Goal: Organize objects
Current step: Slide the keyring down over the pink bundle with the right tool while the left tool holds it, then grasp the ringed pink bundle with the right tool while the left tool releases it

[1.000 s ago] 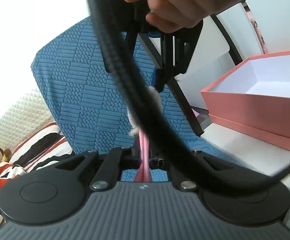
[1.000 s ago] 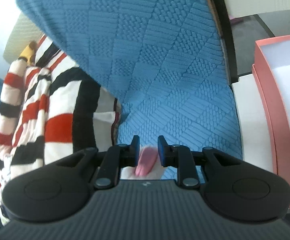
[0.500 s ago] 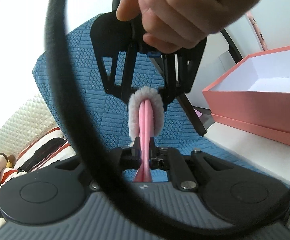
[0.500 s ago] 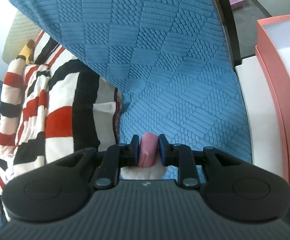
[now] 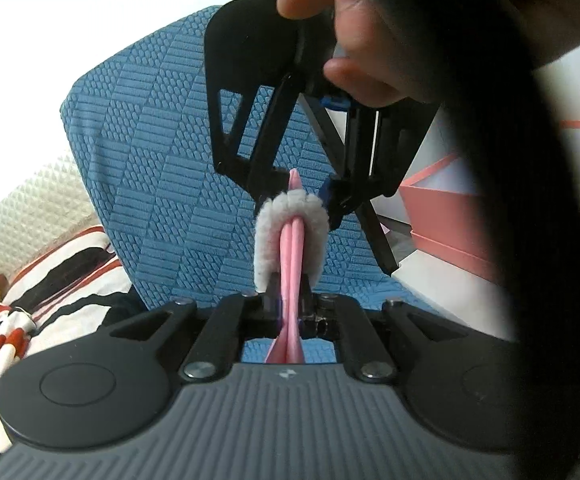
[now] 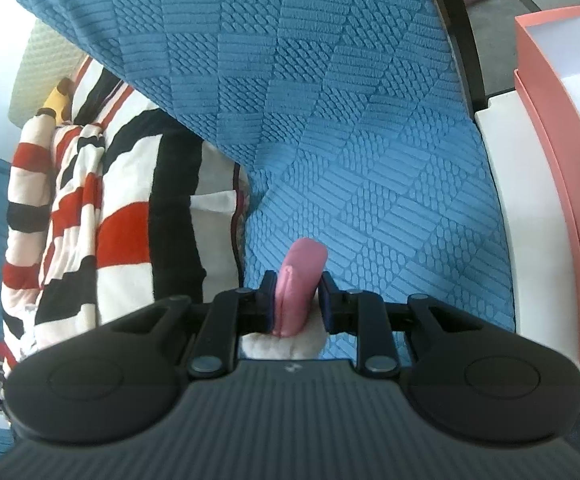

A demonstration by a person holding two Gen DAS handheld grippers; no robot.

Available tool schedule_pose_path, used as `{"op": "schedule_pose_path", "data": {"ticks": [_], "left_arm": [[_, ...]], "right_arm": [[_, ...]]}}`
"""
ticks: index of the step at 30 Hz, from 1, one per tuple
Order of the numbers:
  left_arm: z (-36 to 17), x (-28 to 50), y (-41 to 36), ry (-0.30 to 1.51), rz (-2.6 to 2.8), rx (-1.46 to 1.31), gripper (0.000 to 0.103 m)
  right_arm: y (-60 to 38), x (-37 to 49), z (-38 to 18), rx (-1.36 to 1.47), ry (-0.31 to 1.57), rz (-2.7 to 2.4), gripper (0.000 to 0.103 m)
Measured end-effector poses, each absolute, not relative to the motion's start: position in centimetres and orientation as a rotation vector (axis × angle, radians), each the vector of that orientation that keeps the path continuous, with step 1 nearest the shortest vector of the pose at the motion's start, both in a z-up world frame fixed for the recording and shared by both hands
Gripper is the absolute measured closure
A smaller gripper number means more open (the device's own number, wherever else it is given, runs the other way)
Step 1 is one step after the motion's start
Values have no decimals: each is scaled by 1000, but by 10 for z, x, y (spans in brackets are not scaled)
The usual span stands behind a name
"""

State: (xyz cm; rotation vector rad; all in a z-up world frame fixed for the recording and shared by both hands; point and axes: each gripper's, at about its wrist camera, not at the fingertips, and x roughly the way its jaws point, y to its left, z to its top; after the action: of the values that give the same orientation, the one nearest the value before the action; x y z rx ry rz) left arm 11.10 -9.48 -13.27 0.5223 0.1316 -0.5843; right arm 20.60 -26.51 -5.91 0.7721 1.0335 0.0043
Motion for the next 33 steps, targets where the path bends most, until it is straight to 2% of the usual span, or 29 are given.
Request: {"op": "schedule_pose_path", "data": {"ticks": [12,19,24,33], "left_arm": [[-132,123,-89,220,-603,447,94],[-131,135,-84,297,-638,357,79],[-134,133,-86,343,-667,327,70],[-137,138,-87,405,-708,288,61]], "right_arm": [[-259,203,-67,770,1028,22,78],[-259,201,-68,742,1005,22,87],[-259,202,-65,712,988,8,88],[-269,204,-61,683,973,-18,88]]}}
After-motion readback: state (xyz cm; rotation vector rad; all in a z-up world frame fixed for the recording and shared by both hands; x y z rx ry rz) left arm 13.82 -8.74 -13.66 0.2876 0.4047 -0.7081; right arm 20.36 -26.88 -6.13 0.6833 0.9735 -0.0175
